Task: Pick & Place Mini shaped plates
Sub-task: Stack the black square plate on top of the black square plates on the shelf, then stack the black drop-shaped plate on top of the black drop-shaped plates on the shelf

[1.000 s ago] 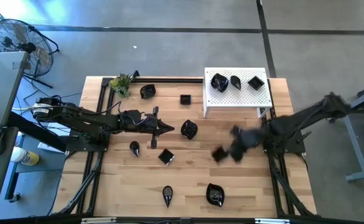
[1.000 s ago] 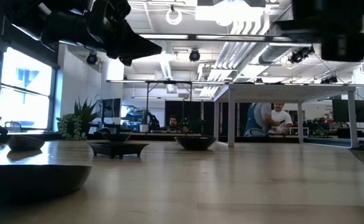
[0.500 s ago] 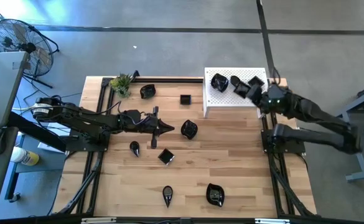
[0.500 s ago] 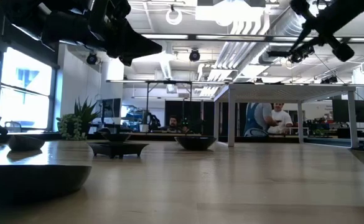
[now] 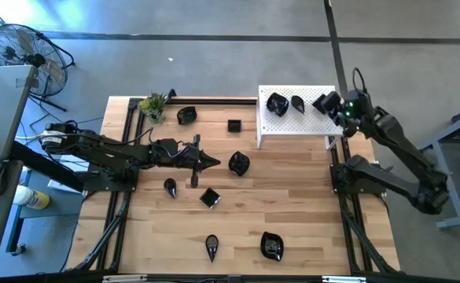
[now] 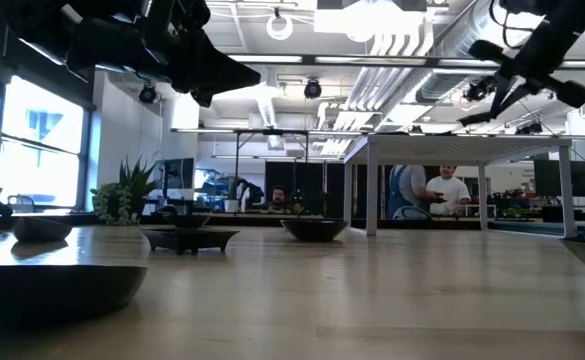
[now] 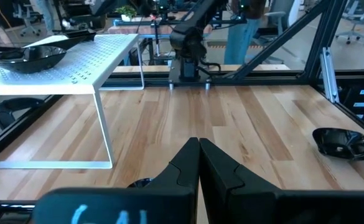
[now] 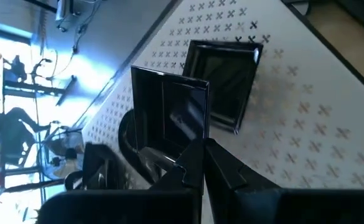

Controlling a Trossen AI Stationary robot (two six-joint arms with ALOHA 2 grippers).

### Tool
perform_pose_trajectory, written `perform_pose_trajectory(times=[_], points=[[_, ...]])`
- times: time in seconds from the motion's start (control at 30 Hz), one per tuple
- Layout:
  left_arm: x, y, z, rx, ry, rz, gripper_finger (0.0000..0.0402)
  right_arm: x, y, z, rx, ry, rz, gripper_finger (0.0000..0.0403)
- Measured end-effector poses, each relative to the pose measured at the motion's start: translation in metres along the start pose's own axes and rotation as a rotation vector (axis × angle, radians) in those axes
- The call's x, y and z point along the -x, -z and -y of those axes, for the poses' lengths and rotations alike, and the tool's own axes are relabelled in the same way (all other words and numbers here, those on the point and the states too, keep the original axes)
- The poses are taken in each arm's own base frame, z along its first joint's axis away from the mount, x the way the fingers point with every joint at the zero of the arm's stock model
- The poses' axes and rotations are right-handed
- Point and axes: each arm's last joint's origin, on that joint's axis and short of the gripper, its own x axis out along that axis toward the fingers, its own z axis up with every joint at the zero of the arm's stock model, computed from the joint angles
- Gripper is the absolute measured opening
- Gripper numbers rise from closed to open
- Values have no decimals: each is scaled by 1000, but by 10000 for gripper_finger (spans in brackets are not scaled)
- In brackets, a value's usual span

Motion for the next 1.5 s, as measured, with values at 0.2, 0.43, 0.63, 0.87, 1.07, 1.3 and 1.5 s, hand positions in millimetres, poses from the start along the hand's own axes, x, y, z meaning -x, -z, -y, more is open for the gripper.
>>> perform_pose_trajectory(times=[0.2,0.43,0.63,0.87,1.07,1.3,1.5], points=[[0,0,0,3,16,0,3,-11,-11,-2,-26,8,-12,0],[0,0,0,3,16,3,3,-14,-18,1,-57,37,4,4],[0,0,0,3,16,3,3,-18,-18,2,-45,62,-22,20],[0,0,1,3,19,4,3,-23,-18,0,-35,71,-30,53],[0,0,1,4,19,3,3,-20,-19,-3,35,21,-13,89],[0,0,0,49,-7,1,3,-6,-12,-13,400,-229,-136,64],[0,2,-1,44,-45,-18,3,17,12,-15,710,-360,-128,7]])
